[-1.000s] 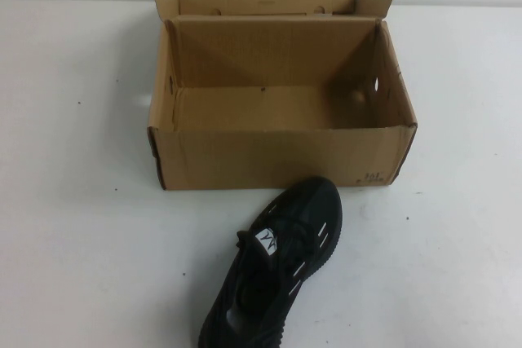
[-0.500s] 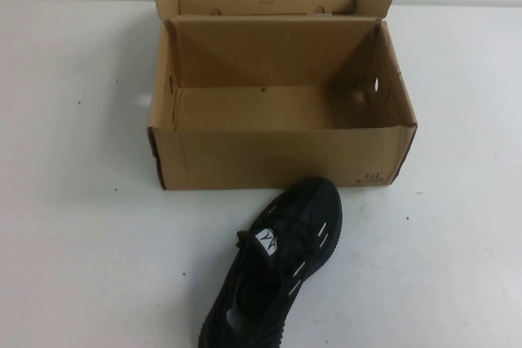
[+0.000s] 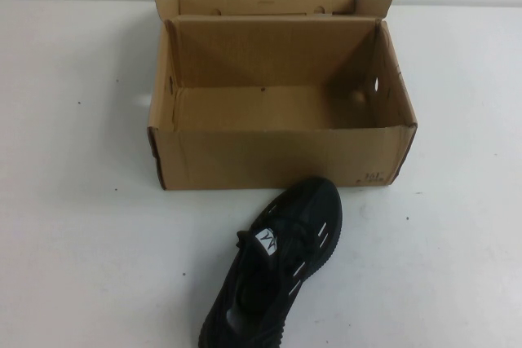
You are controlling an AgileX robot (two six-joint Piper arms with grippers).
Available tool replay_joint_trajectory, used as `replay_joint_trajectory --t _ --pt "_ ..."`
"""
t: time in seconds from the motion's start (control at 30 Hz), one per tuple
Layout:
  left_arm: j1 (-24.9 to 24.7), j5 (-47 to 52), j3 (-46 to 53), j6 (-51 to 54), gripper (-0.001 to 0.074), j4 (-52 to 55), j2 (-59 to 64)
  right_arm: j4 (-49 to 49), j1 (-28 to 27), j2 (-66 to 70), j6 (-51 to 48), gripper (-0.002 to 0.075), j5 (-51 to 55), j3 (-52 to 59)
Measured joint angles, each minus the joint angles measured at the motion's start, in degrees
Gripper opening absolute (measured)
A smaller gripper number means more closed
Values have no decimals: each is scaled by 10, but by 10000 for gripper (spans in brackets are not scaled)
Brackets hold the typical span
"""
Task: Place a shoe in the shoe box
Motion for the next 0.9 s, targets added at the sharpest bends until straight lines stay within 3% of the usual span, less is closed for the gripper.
replay_joint_trajectory --t 0.2,0.33,0.5,0.67,0.9 --pt "0 -130 -2 -37 -3 -37 0 11 0 0 1 -17 -39 -11" --pt "0 -128 -57 -48 -3 -74 0 37 0 0 43 -17 22 -104" --pt "0 -14 -198 -50 -3 -81 -1 48 0 5 96 -17 271 -273" --pt "0 142 -324 -50 -3 -81 35 49 0 86 102 -17 451 -394" --pt "0 315 -366 -50 -3 -81 121 85 0 263 103 -17 656 -467"
